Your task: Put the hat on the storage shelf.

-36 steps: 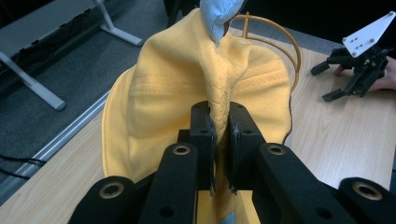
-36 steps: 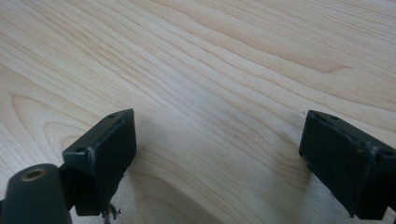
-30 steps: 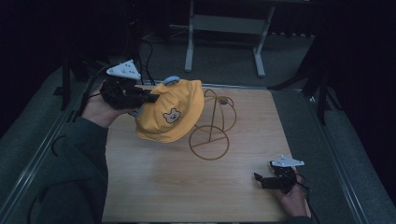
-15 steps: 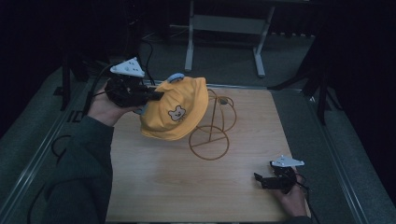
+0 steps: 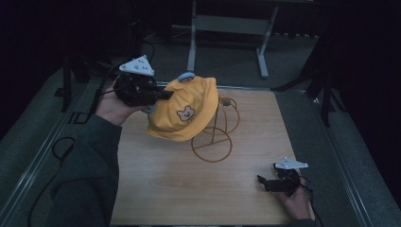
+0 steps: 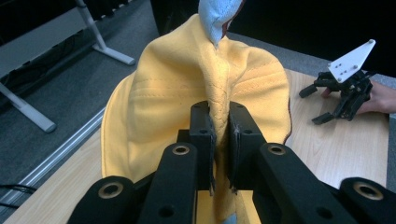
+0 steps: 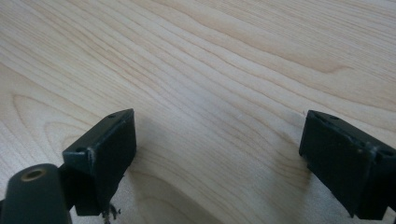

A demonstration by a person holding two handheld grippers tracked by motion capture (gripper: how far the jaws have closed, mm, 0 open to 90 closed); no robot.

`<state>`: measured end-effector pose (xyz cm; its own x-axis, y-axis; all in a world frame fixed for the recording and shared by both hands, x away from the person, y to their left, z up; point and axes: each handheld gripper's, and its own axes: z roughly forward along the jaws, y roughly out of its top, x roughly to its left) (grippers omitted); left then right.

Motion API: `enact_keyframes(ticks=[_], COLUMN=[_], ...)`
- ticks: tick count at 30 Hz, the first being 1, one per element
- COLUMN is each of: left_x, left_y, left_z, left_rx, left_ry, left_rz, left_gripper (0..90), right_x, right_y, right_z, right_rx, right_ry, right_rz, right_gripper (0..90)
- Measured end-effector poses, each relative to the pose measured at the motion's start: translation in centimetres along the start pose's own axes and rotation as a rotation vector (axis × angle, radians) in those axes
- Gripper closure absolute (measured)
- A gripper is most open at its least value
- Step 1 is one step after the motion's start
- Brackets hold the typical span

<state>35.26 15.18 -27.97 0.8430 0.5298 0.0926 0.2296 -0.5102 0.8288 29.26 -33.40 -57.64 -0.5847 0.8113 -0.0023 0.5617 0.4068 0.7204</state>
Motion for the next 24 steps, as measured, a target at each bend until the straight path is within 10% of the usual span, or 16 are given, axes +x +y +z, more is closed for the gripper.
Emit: enact_keyframes(ticks=[24], left_x=[-0.5], left_y=[2.2], left_z=[2.6], left_rx=[-0.013], left_ry=[-0.031], left_rz=[0.016], left_gripper=[83.0], right_x=[0.0], right_y=[0.0], right_z=[0.0], right_rx=[0.0], right_ry=[0.0], right_rz=[0.001], right_gripper=[10.9])
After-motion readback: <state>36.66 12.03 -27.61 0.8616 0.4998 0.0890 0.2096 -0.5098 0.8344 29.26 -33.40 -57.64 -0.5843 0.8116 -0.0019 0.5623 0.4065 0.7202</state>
